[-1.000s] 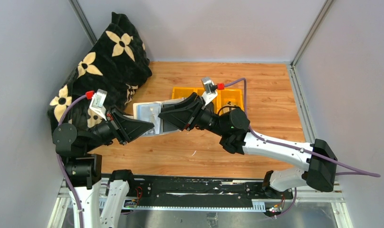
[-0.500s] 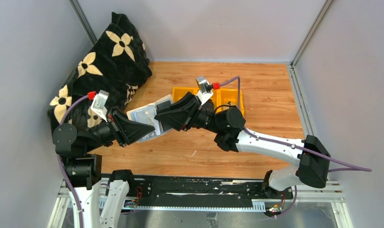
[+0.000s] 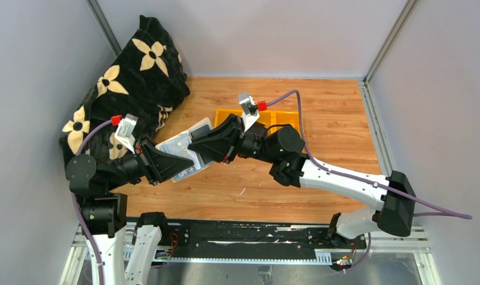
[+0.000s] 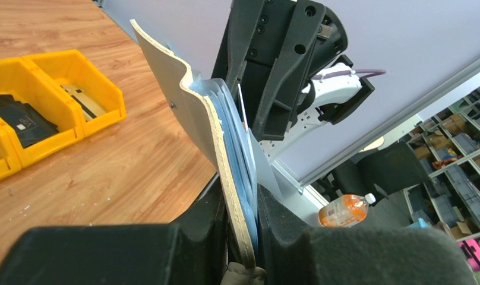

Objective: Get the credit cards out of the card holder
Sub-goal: Remove the credit card from the card holder.

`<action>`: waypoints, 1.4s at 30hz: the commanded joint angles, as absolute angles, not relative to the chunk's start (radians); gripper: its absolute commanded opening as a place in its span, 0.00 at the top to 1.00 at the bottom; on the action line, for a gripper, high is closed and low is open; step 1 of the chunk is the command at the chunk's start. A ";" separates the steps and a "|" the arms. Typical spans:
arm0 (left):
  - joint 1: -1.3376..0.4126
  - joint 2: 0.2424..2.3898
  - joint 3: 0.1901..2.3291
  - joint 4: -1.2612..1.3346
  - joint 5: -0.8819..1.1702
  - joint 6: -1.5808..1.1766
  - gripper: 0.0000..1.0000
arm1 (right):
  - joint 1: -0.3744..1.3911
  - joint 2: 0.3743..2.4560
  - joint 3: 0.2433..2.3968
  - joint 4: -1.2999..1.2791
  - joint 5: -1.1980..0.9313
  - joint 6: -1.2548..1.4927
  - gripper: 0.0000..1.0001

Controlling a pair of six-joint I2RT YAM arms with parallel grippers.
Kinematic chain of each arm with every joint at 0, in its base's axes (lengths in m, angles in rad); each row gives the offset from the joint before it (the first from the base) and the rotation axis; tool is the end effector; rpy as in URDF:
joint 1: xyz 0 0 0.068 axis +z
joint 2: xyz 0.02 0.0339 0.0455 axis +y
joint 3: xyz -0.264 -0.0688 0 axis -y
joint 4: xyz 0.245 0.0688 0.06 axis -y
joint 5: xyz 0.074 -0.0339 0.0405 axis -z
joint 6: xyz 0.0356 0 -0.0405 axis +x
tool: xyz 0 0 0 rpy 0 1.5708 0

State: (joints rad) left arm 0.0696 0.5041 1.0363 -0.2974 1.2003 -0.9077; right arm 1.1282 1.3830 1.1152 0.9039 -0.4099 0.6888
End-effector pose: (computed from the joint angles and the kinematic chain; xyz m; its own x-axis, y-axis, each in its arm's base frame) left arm 0.0562 -0.0293 0.4373 -0.5500 -0.3244 -0.7696 0.7241 0.2739 -0.6330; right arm 0.1194 0.2850 0.4292 -0.4176 0.4800 -0.7715 -0.9075 -0.2616 0.3285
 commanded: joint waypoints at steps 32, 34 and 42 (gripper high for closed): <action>0.058 0.510 1.090 -0.302 1.253 -0.899 0.74 | 1.113 1.310 0.984 0.887 -0.309 0.812 1.00; 0.058 0.509 1.092 -0.301 1.252 -0.900 0.73 | 1.110 1.304 0.974 0.910 -0.266 0.820 1.00; 0.058 0.513 1.108 -0.301 1.254 -0.907 0.75 | 1.103 1.291 0.939 0.940 -0.193 0.832 1.00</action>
State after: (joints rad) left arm 0.0673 0.5144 1.0500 -0.3527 1.2266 -0.8753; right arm 1.1225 1.3071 0.9752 0.9466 -0.2707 0.8440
